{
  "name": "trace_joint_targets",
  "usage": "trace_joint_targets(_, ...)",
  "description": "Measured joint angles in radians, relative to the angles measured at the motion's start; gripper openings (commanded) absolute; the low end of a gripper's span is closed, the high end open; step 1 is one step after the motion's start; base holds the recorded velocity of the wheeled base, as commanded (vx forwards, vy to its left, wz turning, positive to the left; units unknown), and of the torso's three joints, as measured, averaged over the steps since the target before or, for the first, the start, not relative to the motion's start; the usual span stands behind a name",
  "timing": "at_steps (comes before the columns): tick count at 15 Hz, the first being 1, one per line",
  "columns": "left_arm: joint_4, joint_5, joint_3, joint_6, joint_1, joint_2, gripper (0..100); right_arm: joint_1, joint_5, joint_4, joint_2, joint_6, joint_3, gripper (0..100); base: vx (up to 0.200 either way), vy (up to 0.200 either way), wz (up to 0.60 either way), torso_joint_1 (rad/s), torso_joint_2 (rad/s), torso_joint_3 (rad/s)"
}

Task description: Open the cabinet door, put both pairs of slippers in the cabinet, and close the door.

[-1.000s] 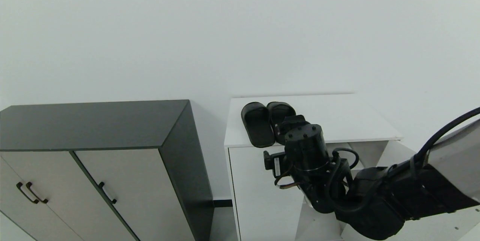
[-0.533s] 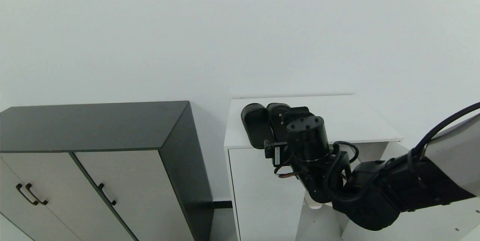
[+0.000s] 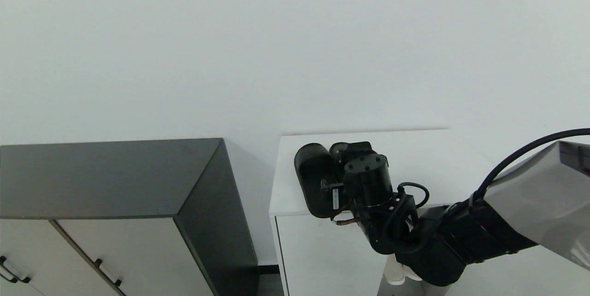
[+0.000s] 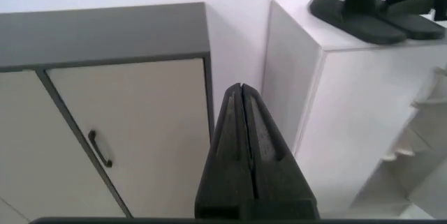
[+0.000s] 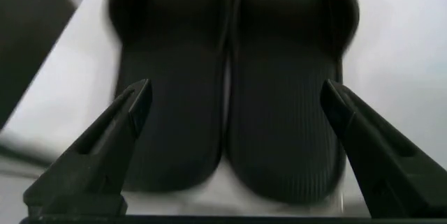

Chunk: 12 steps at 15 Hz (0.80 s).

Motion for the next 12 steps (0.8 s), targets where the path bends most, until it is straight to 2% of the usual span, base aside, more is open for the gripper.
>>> trace_joint_targets(12,0.0,0.0,0.0,-0.003,0.0,0.0,0,-0.081,0.034,-0.004,0.199,-0.055,-0.277,100,0.0,0.0,0.0,0.0,0.0,0.0)
